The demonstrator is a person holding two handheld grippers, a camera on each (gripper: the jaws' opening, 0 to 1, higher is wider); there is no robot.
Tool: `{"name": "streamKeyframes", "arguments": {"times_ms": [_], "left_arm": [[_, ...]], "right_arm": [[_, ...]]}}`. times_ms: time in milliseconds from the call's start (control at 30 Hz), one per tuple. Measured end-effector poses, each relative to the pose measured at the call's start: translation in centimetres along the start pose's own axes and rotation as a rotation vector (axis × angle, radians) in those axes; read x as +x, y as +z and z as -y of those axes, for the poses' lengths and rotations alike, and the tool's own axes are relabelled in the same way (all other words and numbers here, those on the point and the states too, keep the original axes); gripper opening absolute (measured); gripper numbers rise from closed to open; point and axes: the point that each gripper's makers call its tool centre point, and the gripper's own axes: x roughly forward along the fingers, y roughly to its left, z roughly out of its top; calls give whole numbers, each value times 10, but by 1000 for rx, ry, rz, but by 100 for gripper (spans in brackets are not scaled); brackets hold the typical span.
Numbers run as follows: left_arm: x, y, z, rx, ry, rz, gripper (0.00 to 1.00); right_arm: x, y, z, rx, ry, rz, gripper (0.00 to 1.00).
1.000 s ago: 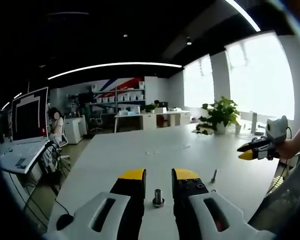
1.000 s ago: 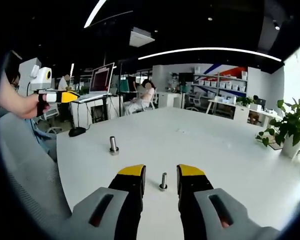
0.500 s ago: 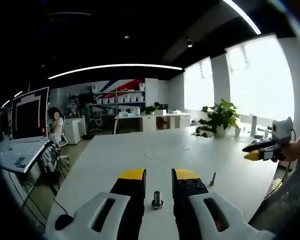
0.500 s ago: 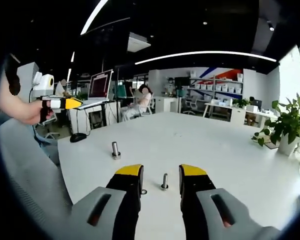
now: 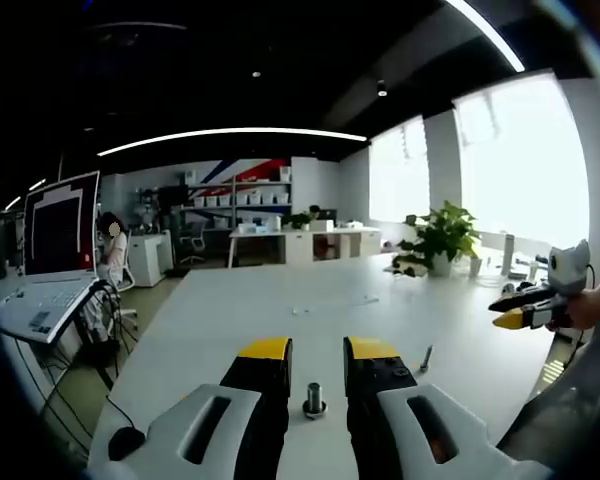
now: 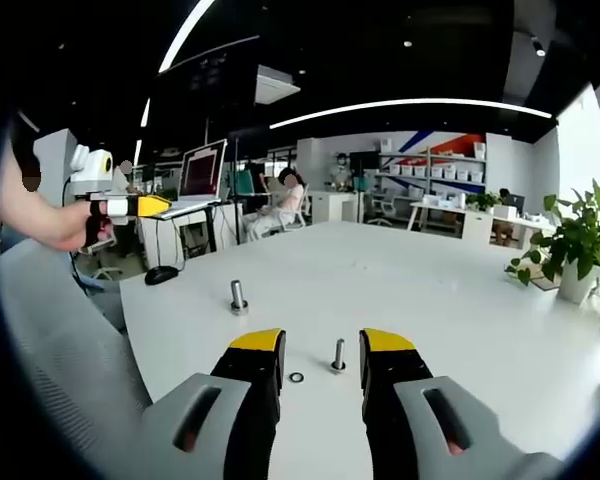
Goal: Place the washer onto the threaded stud by aligning its center hole with the stud, sliding it down to the base, and recovering from edge contact or off-axis alignment until the washer reaches the visible bottom stop.
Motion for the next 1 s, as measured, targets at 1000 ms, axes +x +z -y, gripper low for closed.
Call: {"name": "streamKeyframes", "arguments": {"times_ms": [1000], "left_arm": [[-3, -1, -11, -6, 33, -6, 19]], "right_arm": [[58, -31, -27, -50, 130, -80, 31]]}}
